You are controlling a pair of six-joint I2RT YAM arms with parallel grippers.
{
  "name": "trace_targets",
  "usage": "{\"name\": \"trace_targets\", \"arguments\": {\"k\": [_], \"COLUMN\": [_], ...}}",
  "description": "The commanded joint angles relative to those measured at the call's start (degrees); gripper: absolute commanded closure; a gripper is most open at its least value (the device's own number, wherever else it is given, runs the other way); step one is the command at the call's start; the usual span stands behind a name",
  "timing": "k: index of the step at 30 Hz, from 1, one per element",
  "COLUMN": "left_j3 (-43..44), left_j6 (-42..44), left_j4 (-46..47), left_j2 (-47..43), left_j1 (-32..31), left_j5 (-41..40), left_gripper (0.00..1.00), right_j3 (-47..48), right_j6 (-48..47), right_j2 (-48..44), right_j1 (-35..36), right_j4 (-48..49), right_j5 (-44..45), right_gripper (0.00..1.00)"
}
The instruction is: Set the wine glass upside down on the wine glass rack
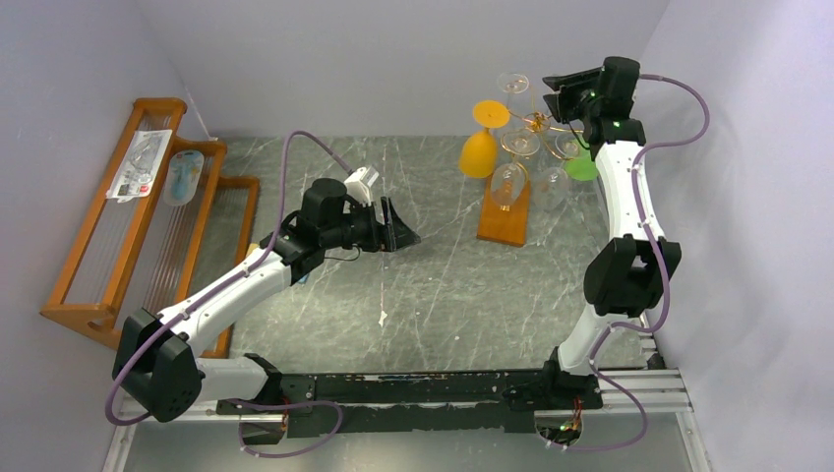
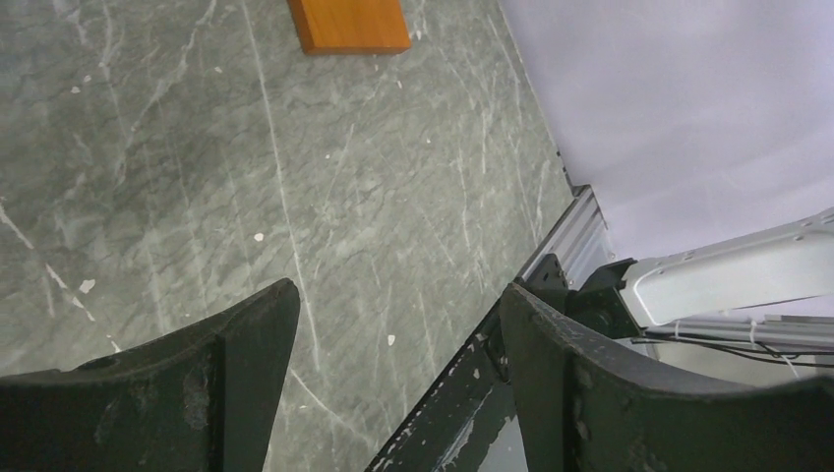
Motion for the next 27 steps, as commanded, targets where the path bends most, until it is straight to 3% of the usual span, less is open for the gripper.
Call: {"name": "trace_targets", "arguments": {"k": [1, 11, 17, 24, 27], "left_j3": [1.31, 4.18, 7.23, 10.18, 10.74], "left_j6": [2.19, 4.24, 5.40, 11.13, 14.58], "left_j4": [-2.42, -7.02, -9.69, -13.81, -14.93], "left_j2": [-1.15, -2.11, -3.19, -8.55, -11.46], "left_j1": [0.42, 0.48, 0.52, 0.44, 0.42], "left_j5": [-2.49, -4.87, -5.30, -14.35, -17.87], "left_gripper": [0.22, 0.21, 0.14, 0.10, 0.04], "right_j3": [0.09, -0.65, -2.30, -14.00, -19.77], "right_j6": [1.61, 2.83, 0.70, -12.27, -23.01], "right_j2": [-2.07, -5.83, -11.57, -27.69, -36.64], "right_j1": [-0.55, -0.58, -0.63, -1.07, -1.07], "right_j4": [1.86, 4.26, 6.44, 7.38, 4.72], "right_j5": [-3.01, -5.68, -5.50, 2.64, 7.96], "right_gripper": [0.55, 0.51, 0.50, 0.43, 0.41]}}
